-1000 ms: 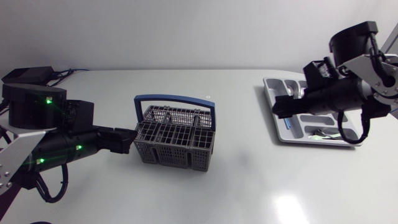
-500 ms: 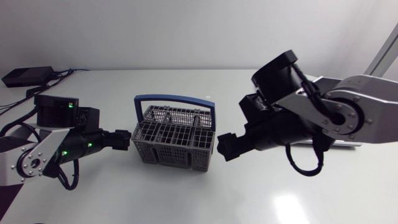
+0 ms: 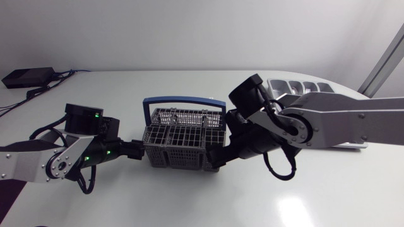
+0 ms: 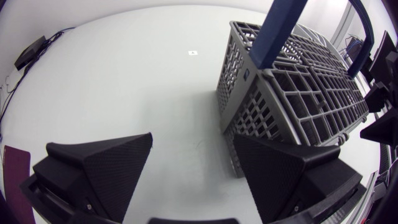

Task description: Unload the cutlery basket into the drawer organizer.

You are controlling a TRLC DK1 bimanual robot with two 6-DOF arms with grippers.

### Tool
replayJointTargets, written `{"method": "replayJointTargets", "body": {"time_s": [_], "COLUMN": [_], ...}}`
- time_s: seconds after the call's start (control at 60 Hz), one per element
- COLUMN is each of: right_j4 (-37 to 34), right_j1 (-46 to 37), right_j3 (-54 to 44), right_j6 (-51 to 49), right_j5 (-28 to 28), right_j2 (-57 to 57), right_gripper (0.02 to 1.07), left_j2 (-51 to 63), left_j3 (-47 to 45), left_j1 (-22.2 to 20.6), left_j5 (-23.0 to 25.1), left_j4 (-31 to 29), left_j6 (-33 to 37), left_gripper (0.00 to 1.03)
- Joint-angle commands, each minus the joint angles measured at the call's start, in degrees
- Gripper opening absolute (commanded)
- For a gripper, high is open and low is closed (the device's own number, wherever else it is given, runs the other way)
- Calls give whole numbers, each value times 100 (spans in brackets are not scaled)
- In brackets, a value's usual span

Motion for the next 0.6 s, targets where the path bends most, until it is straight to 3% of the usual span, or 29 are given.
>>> {"method": "replayJointTargets", "body": {"time_s": [0.0, 0.583], "right_j4": [76, 208], "right_j1": [-194, -326], "right_j3": [99, 248], "right_j6": [132, -17], "right_j5": [102, 93], "right_j2": [130, 543], "right_gripper": [102, 102], "left_j2": [50, -434], "left_j3": [76, 32], "left_j1": [-82, 103], "left_j5": [-41, -102], "left_j4": [56, -102], "left_j6": [-8, 10], "left_gripper": [92, 92]}}
